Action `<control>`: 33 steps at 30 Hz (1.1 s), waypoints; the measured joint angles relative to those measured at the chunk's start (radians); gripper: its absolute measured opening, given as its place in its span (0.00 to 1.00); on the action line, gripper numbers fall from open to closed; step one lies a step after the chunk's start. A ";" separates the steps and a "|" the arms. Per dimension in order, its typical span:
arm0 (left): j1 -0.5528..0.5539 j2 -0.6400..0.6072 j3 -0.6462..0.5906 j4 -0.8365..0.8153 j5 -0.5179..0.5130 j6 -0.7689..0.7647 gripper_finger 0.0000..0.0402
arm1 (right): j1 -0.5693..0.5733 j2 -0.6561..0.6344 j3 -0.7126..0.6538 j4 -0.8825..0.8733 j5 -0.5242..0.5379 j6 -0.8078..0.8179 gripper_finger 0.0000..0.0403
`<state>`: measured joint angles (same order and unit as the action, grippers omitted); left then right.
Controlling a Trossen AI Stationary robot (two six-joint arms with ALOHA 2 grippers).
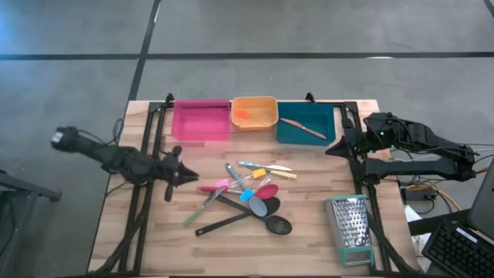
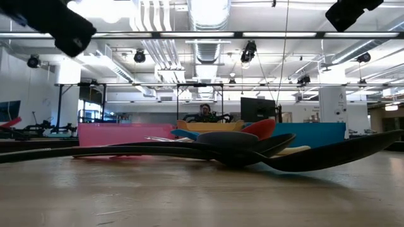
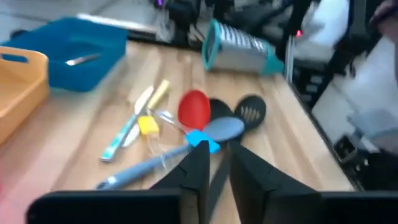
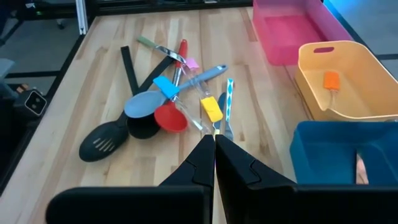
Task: Pick & Place Kitchen Items
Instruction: Put the green knife into the blue bin
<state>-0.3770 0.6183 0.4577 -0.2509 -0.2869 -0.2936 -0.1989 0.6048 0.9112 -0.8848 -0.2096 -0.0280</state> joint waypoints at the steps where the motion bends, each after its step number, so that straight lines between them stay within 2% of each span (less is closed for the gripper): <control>1: -0.052 0.055 0.039 -0.029 -0.051 -0.018 0.11 | 0.000 0.000 0.000 0.000 0.000 0.000 0.02; 6: -0.282 0.299 0.263 -0.242 -0.339 -0.202 0.04 | 0.000 0.000 0.000 0.000 0.000 0.000 0.02; 10: -0.380 0.437 0.416 -0.386 -0.426 -0.320 0.01 | 0.000 0.001 0.000 0.000 0.000 0.001 0.02; 15: -0.392 0.561 0.518 -0.495 -0.358 -0.467 0.04 | 0.000 0.002 0.000 0.000 0.000 0.000 0.02; 23: -0.388 0.667 0.541 -0.563 -0.140 -0.678 0.24 | 0.000 0.011 0.000 0.000 0.000 0.001 0.02; 28: -0.387 0.705 0.534 -0.569 -0.113 -0.708 0.36 | 0.000 0.014 0.000 0.000 0.001 0.001 0.02; 33: -0.382 0.745 0.534 -0.565 -0.113 -0.752 0.41 | 0.000 0.014 -0.001 -0.001 0.000 0.001 0.02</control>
<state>-0.7590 1.3635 0.9920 -0.8162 -0.4003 -1.0454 -0.1986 0.6189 0.9104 -0.8854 -0.2092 -0.0268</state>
